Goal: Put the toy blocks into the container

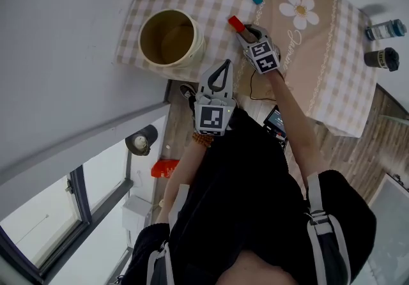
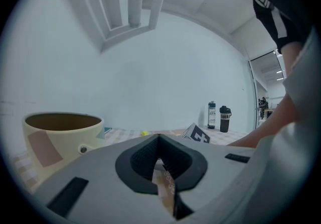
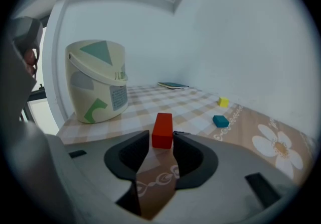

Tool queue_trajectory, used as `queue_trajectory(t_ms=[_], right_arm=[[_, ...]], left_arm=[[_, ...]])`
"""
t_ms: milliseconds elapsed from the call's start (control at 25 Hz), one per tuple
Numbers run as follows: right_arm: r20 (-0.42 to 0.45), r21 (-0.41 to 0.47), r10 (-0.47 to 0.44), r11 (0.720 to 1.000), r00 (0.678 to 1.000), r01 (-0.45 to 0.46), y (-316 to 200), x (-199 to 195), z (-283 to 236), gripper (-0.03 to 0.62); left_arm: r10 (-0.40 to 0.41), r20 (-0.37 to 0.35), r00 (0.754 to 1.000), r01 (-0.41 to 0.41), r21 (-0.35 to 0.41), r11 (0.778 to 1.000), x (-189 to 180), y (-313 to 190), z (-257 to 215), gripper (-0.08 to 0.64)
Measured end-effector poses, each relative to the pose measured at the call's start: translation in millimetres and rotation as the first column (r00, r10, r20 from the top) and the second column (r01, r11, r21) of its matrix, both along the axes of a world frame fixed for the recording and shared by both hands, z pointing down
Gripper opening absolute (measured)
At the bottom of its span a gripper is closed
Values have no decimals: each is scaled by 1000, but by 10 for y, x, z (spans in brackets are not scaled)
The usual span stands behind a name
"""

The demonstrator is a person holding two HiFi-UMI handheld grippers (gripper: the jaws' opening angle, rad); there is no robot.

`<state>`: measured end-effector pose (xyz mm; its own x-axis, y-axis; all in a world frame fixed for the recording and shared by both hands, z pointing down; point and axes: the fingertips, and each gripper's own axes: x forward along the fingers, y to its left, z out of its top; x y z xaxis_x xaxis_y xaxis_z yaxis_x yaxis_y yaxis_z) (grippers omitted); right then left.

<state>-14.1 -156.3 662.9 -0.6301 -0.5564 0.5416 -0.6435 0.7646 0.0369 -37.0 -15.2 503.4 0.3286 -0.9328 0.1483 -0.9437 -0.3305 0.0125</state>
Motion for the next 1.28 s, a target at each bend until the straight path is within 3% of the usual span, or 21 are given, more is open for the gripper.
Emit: queue_trajectory(t_ms=[480, 720, 1280], right_arm=[[40, -24, 5, 1000, 999, -4, 16, 14, -75, 133], [104, -31, 1, 1000, 995, 2, 87, -2, -256, 133], [270, 113, -49, 993, 961, 19, 352, -125, -1206, 133]], left_arm=[[8, -4, 1000, -8, 3, 1000, -22, 1, -25, 0], [10, -4, 1000, -10, -2, 1000, -10, 17, -16, 0], [-8, -4, 1000, 8, 4, 1000, -28, -8, -22, 0]])
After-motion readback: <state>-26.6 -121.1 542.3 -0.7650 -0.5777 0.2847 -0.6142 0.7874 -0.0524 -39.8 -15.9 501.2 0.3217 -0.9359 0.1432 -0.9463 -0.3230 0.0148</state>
